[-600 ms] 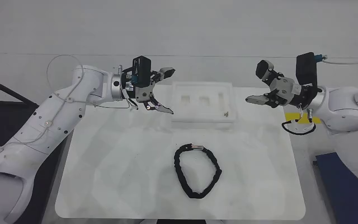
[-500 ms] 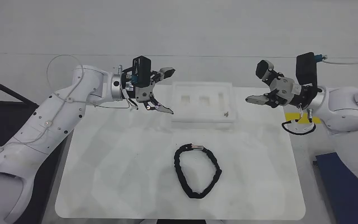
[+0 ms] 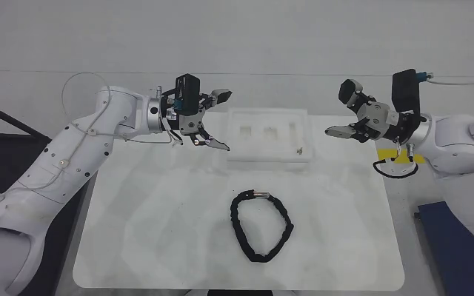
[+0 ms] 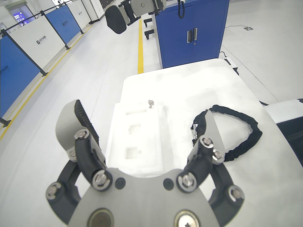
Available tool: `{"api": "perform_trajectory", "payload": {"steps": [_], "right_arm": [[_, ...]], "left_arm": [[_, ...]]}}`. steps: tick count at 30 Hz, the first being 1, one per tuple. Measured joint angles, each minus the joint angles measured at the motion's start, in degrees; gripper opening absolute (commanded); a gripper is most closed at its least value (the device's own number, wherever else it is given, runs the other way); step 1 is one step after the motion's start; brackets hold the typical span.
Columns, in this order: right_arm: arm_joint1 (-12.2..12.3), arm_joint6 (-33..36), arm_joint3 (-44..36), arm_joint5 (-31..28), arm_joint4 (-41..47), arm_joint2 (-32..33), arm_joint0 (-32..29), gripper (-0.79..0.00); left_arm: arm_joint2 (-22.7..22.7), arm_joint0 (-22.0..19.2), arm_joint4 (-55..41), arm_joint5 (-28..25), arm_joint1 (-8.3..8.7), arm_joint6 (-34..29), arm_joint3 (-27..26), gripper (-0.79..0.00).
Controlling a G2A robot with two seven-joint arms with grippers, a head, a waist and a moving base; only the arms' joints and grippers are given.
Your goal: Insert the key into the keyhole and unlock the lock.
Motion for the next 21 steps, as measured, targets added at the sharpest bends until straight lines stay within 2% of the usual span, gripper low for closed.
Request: {"api": "perform_trajectory", "payload": {"steps": [3, 6, 12, 16, 21], "right_arm": [[-0.03, 0.42, -0.38, 0.94, -0.58, -0.18, -0.55, 0.000], [-0.22, 2.17, -2.24, 6.22, -0.96, -0.97, -2.38, 0.000], [-0.87, 8.29, -7.12, 21.10, -0.29, -3.20, -5.14, 0.000], [-1.51, 11.35, -9.75, 33.50, -2.77, -4.78, -6.71, 0.000], [-2.70, 15.37, -10.26, 43.77, -2.30, -7.35, -7.33, 0.000]], "left_arm": [[0.00, 0.00, 0.00, 0.00, 0.00, 0.00, 0.00, 0.000], [0.00, 0.00, 0.00, 0.00, 0.00, 0.00, 0.00, 0.000], [0.00, 0.00, 0.00, 0.00, 0.00, 0.00, 0.00, 0.000], [0.00, 0.00, 0.00, 0.00, 0.00, 0.00, 0.00, 0.000], [0.00, 0.00, 0.00, 0.00, 0.00, 0.00, 0.00, 0.000]]}}
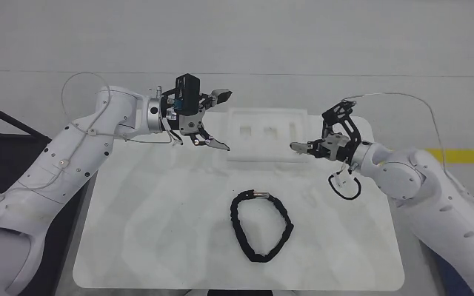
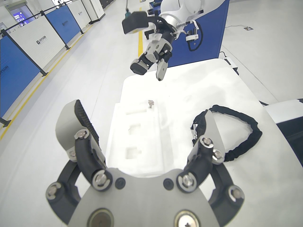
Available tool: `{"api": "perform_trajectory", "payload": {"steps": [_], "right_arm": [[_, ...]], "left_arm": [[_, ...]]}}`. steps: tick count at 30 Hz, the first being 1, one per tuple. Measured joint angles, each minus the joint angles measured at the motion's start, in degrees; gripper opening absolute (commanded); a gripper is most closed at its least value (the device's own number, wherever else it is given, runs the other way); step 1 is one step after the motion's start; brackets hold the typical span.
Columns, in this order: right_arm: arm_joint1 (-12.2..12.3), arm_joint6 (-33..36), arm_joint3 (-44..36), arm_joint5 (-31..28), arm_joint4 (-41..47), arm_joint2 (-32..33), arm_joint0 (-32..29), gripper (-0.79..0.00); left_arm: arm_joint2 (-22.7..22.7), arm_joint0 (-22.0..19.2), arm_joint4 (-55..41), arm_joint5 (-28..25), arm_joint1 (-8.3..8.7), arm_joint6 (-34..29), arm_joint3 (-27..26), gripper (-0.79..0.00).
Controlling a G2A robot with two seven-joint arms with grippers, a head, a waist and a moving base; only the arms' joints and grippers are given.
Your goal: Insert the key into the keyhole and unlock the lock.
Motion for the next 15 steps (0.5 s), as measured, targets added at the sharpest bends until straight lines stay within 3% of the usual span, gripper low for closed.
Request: {"api": "perform_trajectory", "payload": {"steps": [6, 15], "right_arm": [[-2.11, 4.14, 3.30, 4.63, 4.13, -3.47, 1.33, 0.000], [-5.78, 7.29, 11.33, 3.53, 11.25, -7.81, 5.53, 0.000]], "left_arm": [[0.00, 0.00, 0.00, 0.00, 0.00, 0.00, 0.00, 0.000], [0.00, 0.00, 0.00, 0.00, 0.00, 0.00, 0.00, 0.000]]}}
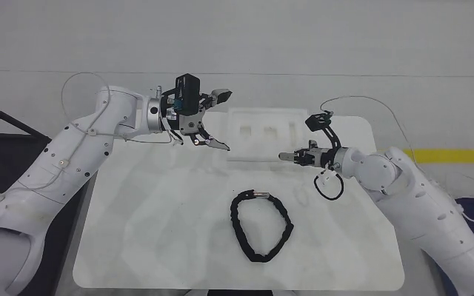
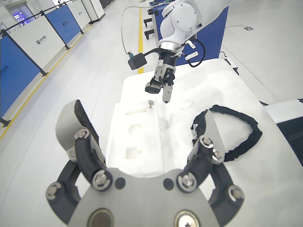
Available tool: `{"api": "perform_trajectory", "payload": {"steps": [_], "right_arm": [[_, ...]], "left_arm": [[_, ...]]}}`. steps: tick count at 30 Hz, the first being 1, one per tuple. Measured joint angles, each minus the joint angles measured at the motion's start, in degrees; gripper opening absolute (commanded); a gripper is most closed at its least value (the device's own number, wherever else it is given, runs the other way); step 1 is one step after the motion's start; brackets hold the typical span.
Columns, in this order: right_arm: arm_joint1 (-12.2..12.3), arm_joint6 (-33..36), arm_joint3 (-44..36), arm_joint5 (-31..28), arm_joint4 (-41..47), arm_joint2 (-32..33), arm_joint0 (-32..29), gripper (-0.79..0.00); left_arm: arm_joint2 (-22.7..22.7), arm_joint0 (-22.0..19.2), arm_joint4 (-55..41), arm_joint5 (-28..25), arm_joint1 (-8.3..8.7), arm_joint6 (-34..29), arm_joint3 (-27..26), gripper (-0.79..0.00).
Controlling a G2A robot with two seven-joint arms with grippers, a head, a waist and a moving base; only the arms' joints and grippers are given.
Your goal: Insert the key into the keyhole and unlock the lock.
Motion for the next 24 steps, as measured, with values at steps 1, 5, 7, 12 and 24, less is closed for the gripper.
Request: {"api": "perform_trajectory", "payload": {"steps": [1, 5, 7, 12, 24], "right_arm": [[-0.54, 0.07, 1.29, -0.23, 1.03, -0.49, 0.59, 0.000], [-1.67, 0.20, 4.45, -1.65, 4.60, -1.32, 1.63, 0.000], [-1.65, 0.20, 4.34, -1.64, 4.28, -1.30, 1.60, 0.000], [-1.63, 0.20, 4.28, -1.61, 4.17, -1.28, 1.59, 0.000], [-1.61, 0.12, 4.20, -0.89, 3.42, -1.16, 1.45, 0.000]], "left_arm": [[0.00, 0.00, 0.00, 0.00, 0.00, 0.00, 0.00, 0.000], [0.00, 0.00, 0.00, 0.00, 0.00, 0.00, 0.00, 0.000], [0.00, 0.00, 0.00, 0.00, 0.00, 0.00, 0.00, 0.000], [0.00, 0.00, 0.00, 0.00, 0.00, 0.00, 0.00, 0.000], [0.00, 0.00, 0.00, 0.00, 0.00, 0.00, 0.00, 0.000]]}}
